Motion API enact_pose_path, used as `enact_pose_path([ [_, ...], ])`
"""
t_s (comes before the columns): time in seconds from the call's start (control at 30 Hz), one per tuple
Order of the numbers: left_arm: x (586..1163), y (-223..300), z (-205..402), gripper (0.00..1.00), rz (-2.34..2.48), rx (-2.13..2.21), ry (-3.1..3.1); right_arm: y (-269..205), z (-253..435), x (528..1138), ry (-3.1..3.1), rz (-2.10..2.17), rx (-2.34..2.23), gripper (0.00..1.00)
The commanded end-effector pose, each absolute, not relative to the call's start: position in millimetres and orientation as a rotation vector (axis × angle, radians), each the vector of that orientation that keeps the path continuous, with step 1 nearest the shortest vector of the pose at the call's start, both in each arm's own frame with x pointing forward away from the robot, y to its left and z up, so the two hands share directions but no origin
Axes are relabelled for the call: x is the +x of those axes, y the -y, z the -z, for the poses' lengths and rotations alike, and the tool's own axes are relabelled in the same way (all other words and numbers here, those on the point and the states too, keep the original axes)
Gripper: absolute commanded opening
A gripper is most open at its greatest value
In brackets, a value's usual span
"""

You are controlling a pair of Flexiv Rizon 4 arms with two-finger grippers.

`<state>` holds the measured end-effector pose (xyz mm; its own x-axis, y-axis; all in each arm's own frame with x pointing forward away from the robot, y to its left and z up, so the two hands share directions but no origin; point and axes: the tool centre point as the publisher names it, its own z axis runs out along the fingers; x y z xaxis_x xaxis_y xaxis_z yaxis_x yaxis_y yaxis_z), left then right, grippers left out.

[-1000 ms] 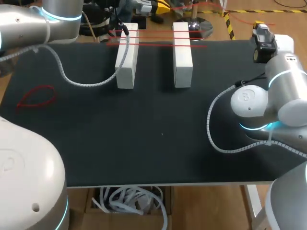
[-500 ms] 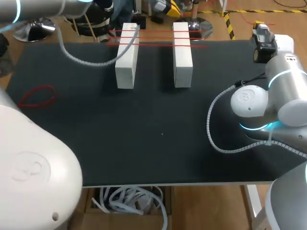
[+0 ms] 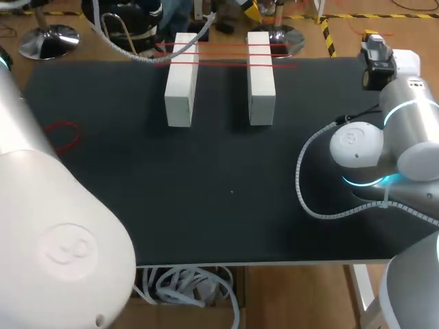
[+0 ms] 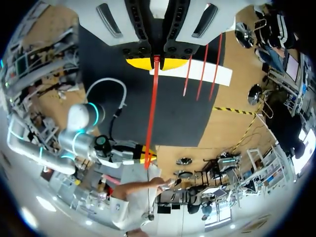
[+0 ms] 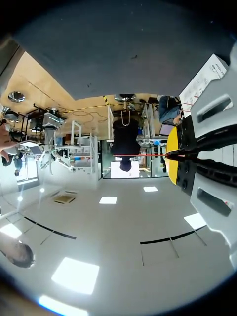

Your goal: Grab the tape and strap the tape.

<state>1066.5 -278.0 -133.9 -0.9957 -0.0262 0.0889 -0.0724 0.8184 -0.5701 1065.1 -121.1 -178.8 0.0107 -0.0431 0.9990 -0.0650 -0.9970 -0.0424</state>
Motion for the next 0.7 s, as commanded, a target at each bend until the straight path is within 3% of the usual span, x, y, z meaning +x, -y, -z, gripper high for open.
enact_pose_path([
  [0.03, 1064, 285, 129, 0.00, -0.621, 0.070, 3.001, 122, 178, 1065, 0.116, -2.193, 2.225, 0.00],
  [0.7, 1064, 294, 151, 0.00, -0.536, 0.078, 2.983, 122, 178, 1065, 0.116, -2.193, 2.225, 0.00],
])
